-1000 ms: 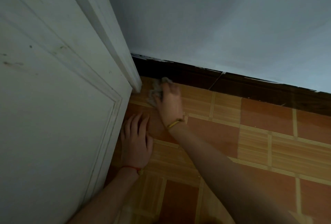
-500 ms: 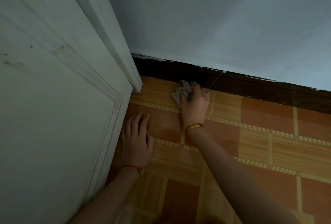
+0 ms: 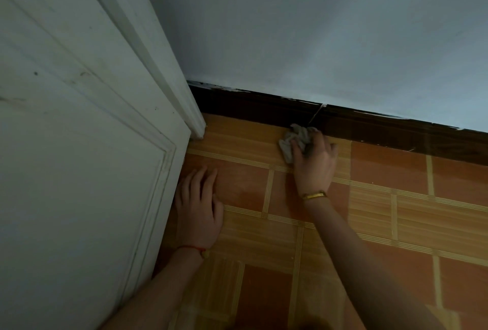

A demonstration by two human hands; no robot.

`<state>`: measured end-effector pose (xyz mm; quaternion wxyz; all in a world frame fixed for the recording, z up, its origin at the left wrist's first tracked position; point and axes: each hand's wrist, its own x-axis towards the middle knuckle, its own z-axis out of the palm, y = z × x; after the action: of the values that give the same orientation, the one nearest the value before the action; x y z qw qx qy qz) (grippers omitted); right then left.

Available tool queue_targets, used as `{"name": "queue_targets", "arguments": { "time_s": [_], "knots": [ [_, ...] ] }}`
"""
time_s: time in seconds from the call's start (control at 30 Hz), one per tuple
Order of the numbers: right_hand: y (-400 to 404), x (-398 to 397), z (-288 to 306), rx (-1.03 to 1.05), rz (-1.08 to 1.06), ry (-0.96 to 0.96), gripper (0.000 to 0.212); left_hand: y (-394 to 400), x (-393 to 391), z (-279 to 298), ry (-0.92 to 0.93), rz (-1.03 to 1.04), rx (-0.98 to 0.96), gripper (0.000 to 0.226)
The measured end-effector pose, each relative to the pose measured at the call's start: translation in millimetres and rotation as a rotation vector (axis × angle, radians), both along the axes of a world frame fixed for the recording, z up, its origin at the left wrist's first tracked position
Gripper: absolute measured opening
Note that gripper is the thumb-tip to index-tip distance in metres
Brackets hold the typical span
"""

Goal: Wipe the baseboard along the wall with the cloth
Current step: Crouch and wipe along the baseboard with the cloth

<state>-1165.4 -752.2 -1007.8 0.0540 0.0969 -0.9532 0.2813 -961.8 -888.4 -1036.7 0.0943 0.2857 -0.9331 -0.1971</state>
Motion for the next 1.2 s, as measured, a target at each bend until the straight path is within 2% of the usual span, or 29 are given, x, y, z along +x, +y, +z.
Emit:
{"name": "queue_targets", "arguments": {
  "time_s": [0.17,0.37,0.53,0.67,0.8,0.9,1.07,1.2],
  "knots": [
    [-39.1,11.1,4.4,-0.14,0.122,-0.11,0.039,-0.5,0.3,-0.4,0.011,-0.009,-0.006,0.054],
    [-91.2,27.5,26.8,-0.585,-0.123,-0.17,0.031,-0.2,-0.2,2.5,0.001,-0.004,-0.006,0.056],
    [-111.2,32.5,46.1,-0.756,-0.207,-0.153,0.032,-1.0,0.5,2.1,-0.029,0.0,-0.001,0.058],
    [-90.2,26.8,48.9,-0.81,-0.338,-0.143,0.039,-0.8,0.2,2.9,-0.029,-0.001,0.015,0.057],
    [-97.9,29.0,51.6,-0.919,-0.409,-0.263,0.048,-0.5,-0.3,2.2,-0.033,0.0,0.01,0.057],
    [-137.2,38.8,54.5,-0.906,-0.34,-0.342,0.047,-0.6,0.4,2.2,-0.054,0.006,-0.002,0.056],
    [-152.7,43.3,49.1,-0.851,-0.238,-0.313,0.042,-1.0,-0.4,-0.6,-0.046,0.007,-0.008,0.054],
    [-117.8,27.4,45.7,-0.852,-0.368,-0.262,0.034,-1.5,-0.5,1.7,-0.042,0.002,0.005,0.057]
  ]
}}
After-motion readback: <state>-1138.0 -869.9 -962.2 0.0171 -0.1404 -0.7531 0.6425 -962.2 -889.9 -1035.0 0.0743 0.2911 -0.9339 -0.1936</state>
